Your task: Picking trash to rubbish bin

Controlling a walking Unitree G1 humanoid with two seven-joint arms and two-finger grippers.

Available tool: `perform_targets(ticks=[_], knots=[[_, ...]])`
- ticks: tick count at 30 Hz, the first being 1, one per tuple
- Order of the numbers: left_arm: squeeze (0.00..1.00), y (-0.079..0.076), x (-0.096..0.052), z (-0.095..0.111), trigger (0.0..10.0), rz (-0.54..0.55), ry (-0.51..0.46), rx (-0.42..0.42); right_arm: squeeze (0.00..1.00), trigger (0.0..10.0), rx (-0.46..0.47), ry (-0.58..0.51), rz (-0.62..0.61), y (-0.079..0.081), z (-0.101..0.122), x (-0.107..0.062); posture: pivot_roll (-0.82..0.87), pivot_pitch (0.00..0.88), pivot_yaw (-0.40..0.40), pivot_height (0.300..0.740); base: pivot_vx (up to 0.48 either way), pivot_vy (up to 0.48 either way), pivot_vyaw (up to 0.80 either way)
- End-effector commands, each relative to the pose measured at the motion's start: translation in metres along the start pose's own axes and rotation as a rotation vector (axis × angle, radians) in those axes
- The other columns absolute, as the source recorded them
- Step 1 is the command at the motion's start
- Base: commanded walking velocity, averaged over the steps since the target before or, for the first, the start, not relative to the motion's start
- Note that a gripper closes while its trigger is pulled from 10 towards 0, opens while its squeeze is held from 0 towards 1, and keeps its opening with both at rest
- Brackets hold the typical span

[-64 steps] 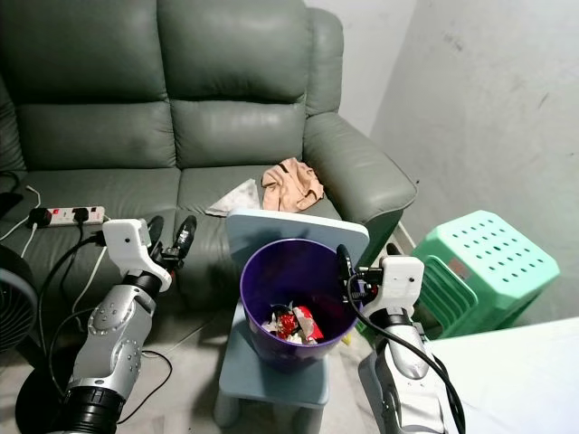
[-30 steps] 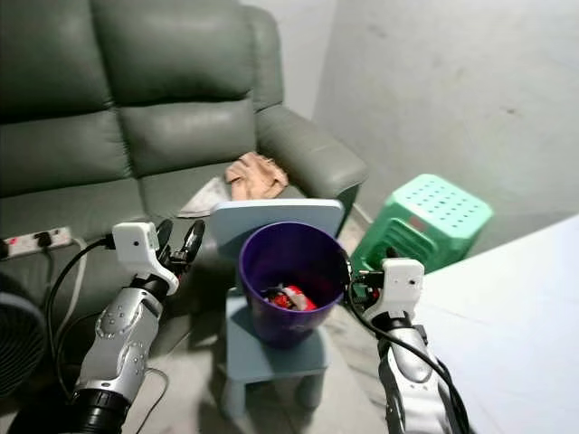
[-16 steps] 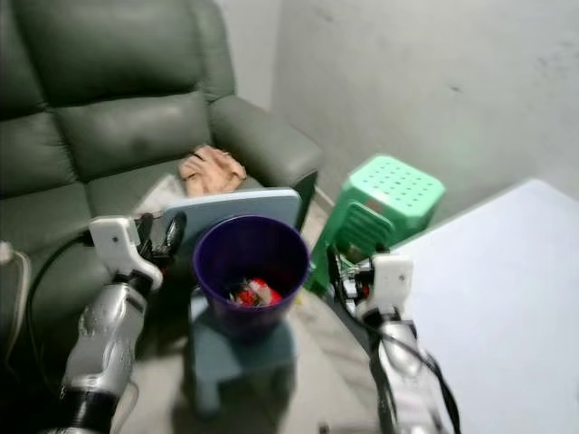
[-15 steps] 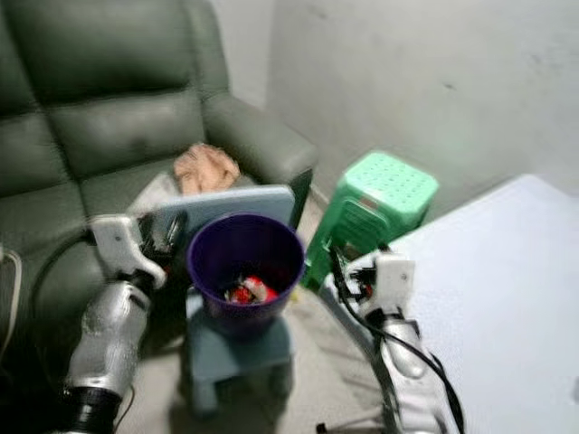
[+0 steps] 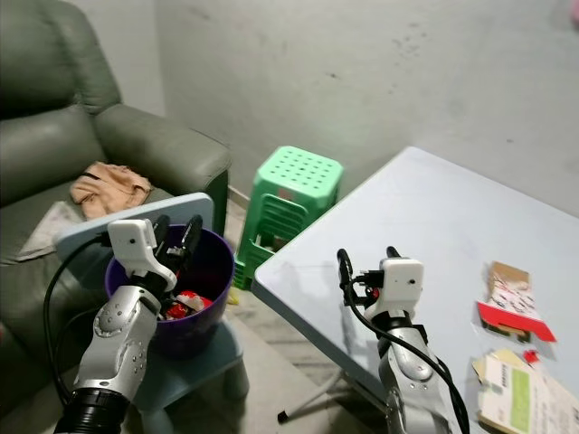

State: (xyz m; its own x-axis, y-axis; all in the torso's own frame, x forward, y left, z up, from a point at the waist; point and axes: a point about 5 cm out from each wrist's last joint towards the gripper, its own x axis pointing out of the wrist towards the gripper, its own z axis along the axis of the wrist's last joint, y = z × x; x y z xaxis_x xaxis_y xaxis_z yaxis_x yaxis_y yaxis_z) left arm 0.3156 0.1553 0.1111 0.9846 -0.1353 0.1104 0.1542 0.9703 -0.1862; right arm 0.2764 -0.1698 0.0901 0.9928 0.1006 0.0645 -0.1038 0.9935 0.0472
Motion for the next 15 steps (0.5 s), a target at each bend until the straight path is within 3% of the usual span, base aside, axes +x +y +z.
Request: perform_targets(ticks=[1,15], knots=[[0.00,-0.0072,0.0031,0.0001,10.0,-0.017,0.006,-0.001,0.00,10.0,-0.011,-0.005,-0.019,-0.0059,0.0030,0.0000,-0.03,0.000,-0.091,0.740,0.000,0.000,-0.71],[0.00,-0.0059,0.0056,0.0019,10.0,0.001,0.005,-0.001,0.00,10.0,-0.008,-0.008,-0.019,-0.0058,0.0034,0.0004,-0.03,0.000,-0.090,0.740,0.000,0.000,-0.71]])
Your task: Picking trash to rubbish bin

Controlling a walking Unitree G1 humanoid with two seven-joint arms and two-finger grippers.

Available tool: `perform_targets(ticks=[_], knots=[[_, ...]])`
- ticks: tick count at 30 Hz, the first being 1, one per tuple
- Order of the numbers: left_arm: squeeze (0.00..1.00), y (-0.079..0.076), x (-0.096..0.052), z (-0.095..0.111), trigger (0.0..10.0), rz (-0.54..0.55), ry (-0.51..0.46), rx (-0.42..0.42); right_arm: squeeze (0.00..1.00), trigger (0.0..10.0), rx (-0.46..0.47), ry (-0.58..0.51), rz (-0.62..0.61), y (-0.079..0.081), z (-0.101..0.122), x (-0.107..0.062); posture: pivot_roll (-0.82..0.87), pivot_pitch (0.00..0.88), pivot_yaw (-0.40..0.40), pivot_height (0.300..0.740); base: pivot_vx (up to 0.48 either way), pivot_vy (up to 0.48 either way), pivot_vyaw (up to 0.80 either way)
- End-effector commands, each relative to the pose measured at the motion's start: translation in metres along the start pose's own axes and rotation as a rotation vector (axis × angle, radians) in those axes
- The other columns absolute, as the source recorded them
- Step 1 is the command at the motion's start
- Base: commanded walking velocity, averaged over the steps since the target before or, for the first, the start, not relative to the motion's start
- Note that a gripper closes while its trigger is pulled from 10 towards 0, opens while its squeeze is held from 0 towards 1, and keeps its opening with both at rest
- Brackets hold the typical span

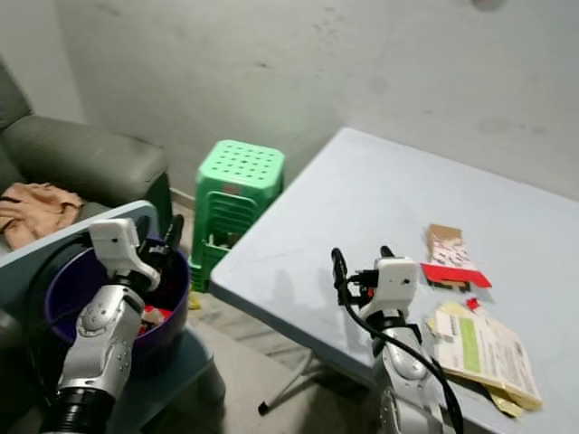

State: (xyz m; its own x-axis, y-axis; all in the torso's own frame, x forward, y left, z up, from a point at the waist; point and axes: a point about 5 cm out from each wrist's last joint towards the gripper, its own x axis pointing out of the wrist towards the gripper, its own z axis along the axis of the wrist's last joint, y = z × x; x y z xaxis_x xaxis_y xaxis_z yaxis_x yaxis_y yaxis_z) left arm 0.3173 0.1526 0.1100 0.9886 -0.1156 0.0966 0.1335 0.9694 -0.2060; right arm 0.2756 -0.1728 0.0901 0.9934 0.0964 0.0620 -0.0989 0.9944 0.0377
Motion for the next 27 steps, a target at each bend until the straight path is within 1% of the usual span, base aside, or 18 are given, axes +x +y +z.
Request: perform_targets(ticks=[1,11,18,23,24,26,27], knots=[[0.00,-0.0038,0.0036,0.0037,10.0,-0.020,-0.005,0.017,0.00,10.0,0.002,-0.011,-0.015,-0.0029,0.0032,0.0017,-0.03,0.000,-0.090,0.740,0.000,0.000,-0.71],[0.00,-0.0034,0.0061,0.0062,10.0,-0.017,-0.012,0.017,0.00,10.0,0.004,-0.015,-0.012,-0.0013,0.0037,0.0039,-0.02,0.000,-0.089,0.740,0.000,0.000,-0.71],[0.00,-0.0035,0.0063,0.0051,10.0,-0.016,0.001,0.027,0.00,10.0,0.005,-0.015,-0.015,-0.0004,0.0028,0.0032,-0.02,0.000,-0.086,0.740,0.000,0.000,-0.72],[0.00,-0.0045,0.0068,0.0025,10.0,-0.016,0.022,0.033,0.00,10.0,0.019,-0.028,-0.047,-0.0022,0.0028,0.0022,-0.02,0.000,-0.082,0.740,0.000,0.000,-0.09],[0.00,-0.0055,0.0072,0.0021,10.0,-0.018,0.030,0.039,0.00,10.0,0.037,-0.025,-0.056,-0.0025,0.0026,0.0024,-0.02,0.000,-0.079,0.740,0.000,0.000,0.00],[0.00,-0.0060,0.0074,0.0018,10.0,-0.020,0.032,0.042,0.00,10.0,0.039,-0.025,-0.059,-0.0029,0.0026,0.0026,-0.02,0.000,-0.077,0.740,0.000,0.000,0.00],[0.00,-0.0061,0.0079,0.0014,10.0,-0.017,0.041,0.037,0.00,10.0,0.056,-0.025,-0.069,-0.0032,0.0027,0.0029,-0.03,0.000,-0.071,0.740,0.000,0.000,0.00]])
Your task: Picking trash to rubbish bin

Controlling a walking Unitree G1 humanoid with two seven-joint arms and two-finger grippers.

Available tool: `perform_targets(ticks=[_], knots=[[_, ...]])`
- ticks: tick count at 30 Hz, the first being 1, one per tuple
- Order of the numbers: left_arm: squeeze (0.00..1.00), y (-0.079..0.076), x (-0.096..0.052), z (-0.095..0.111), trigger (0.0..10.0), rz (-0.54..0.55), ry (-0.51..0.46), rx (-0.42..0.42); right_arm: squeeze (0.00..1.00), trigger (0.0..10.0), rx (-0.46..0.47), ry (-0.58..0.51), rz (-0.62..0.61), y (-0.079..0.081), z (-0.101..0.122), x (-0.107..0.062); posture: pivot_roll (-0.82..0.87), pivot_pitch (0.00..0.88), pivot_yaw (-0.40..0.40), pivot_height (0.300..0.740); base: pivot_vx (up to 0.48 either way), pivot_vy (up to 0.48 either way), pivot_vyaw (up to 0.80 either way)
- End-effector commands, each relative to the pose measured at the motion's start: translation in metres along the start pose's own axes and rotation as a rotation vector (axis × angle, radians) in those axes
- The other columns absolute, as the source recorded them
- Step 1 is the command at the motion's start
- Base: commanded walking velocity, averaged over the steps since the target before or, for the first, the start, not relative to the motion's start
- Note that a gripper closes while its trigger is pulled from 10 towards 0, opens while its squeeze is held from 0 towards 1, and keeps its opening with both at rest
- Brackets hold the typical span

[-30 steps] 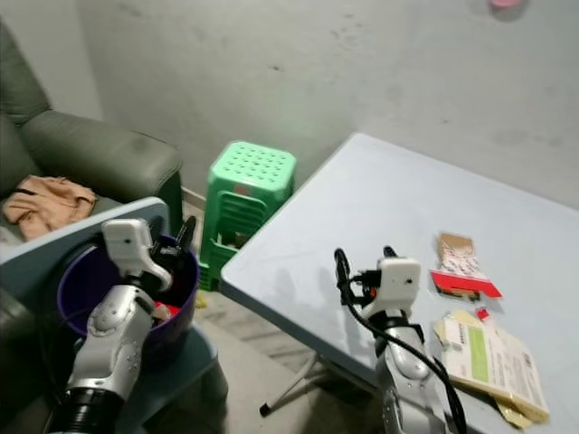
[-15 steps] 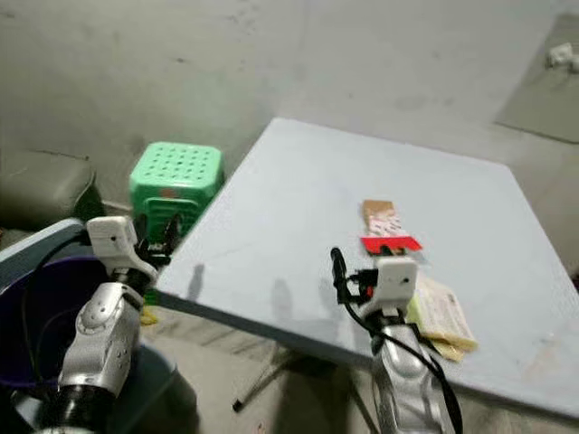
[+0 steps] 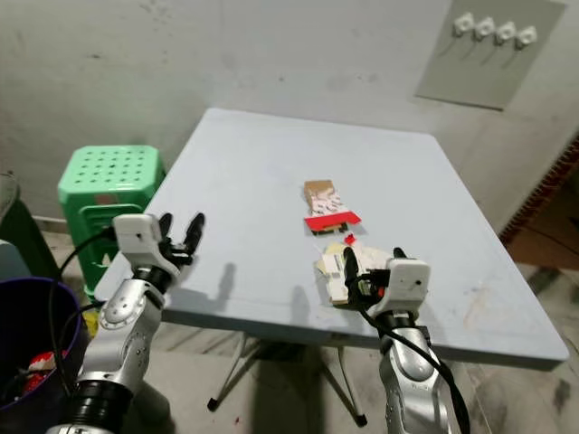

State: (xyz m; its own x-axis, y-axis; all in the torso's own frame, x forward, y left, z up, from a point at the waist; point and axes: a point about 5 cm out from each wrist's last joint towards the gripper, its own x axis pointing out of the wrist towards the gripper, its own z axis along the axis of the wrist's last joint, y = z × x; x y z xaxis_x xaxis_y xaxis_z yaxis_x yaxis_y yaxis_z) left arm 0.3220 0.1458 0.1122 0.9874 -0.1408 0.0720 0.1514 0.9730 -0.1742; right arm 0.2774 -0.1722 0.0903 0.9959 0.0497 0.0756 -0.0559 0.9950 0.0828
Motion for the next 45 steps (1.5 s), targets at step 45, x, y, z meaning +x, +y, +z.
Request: perform_targets(ticks=[45], knots=[[0.00,-0.015,0.002,-0.007,10.0,-0.119,0.096,0.033,0.00,10.0,0.062,0.027,-0.084,-0.003,0.000,-0.014,-0.08,0.000,-0.027,0.740,0.000,-0.164,0.00]])
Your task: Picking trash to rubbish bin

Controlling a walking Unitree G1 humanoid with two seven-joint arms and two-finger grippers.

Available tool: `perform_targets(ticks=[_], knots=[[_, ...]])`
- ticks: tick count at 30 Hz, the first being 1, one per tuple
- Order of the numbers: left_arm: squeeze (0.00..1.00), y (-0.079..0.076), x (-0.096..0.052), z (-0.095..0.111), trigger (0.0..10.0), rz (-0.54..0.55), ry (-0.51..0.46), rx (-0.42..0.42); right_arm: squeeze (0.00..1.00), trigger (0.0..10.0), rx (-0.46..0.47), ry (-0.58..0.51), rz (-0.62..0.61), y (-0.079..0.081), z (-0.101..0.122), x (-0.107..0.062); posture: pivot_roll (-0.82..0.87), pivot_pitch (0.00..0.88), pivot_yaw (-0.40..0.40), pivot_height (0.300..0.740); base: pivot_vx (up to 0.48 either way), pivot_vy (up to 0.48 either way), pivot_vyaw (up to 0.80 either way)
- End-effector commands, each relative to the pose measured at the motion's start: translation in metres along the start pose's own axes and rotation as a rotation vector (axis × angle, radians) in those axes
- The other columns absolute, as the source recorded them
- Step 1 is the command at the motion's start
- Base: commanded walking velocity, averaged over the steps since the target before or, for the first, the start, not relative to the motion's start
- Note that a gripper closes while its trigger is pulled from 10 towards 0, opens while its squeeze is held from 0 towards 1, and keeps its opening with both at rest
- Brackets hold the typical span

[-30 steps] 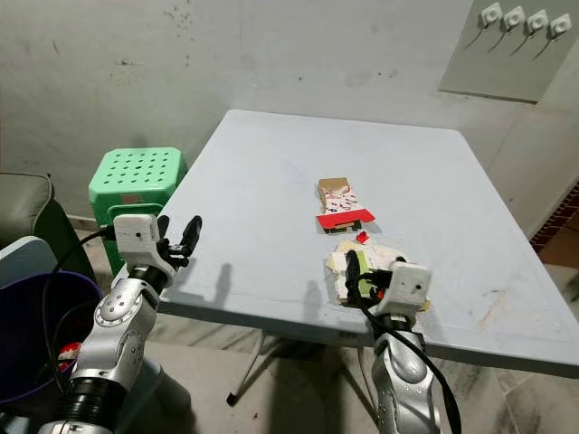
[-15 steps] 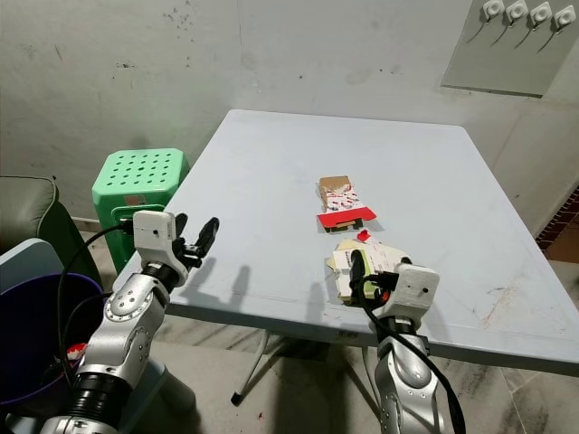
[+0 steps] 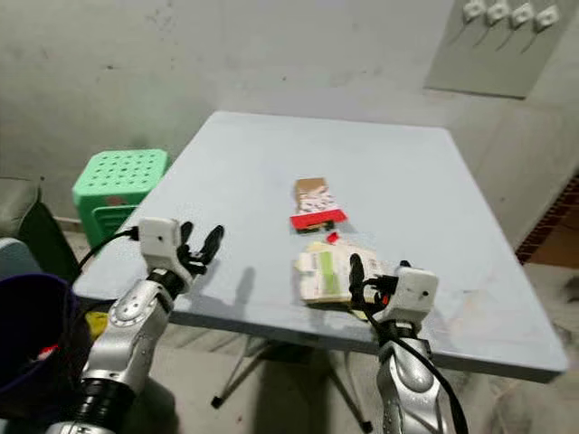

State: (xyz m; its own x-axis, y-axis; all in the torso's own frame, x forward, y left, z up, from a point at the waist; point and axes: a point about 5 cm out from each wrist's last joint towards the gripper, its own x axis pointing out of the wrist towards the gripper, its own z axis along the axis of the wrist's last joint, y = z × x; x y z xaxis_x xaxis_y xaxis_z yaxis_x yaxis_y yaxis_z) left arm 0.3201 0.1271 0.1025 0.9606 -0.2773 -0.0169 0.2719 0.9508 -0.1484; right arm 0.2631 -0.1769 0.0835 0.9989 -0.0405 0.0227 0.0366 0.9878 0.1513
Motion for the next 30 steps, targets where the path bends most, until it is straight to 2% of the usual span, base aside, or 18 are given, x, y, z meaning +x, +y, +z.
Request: perform_targets(ticks=[1,9,20,23,30], knots=[[0.00,0.002,0.001,0.005,10.0,0.008,-0.008,0.000,0.00,10.0,-0.002,-0.015,0.014,0.002,0.005,0.001,-0.08,0.000,-0.029,0.740,0.000,0.000,0.00],[0.00,0.004,0.003,0.000,10.0,0.096,0.043,-0.018,0.00,10.0,0.010,0.018,-0.006,0.001,0.002,-0.001,-0.08,0.000,-0.031,0.740,0.000,0.000,0.00],[0.00,0.003,0.003,-0.001,10.0,0.093,0.056,-0.038,0.00,10.0,0.045,0.073,-0.032,0.001,-0.001,0.000,-0.08,0.000,-0.033,0.740,0.000,0.000,0.00],[0.00,0.002,0.003,0.000,10.0,0.084,0.051,-0.032,0.00,10.0,-0.017,-0.013,0.058,0.007,0.008,-0.001,-0.08,0.000,-0.035,0.740,0.000,0.000,0.00],[0.00,-0.002,0.005,0.008,10.0,0.037,0.014,0.004,0.00,10.0,-0.015,-0.133,0.069,0.006,0.028,0.001,-0.08,0.000,-0.038,0.740,0.000,0.000,0.00]])
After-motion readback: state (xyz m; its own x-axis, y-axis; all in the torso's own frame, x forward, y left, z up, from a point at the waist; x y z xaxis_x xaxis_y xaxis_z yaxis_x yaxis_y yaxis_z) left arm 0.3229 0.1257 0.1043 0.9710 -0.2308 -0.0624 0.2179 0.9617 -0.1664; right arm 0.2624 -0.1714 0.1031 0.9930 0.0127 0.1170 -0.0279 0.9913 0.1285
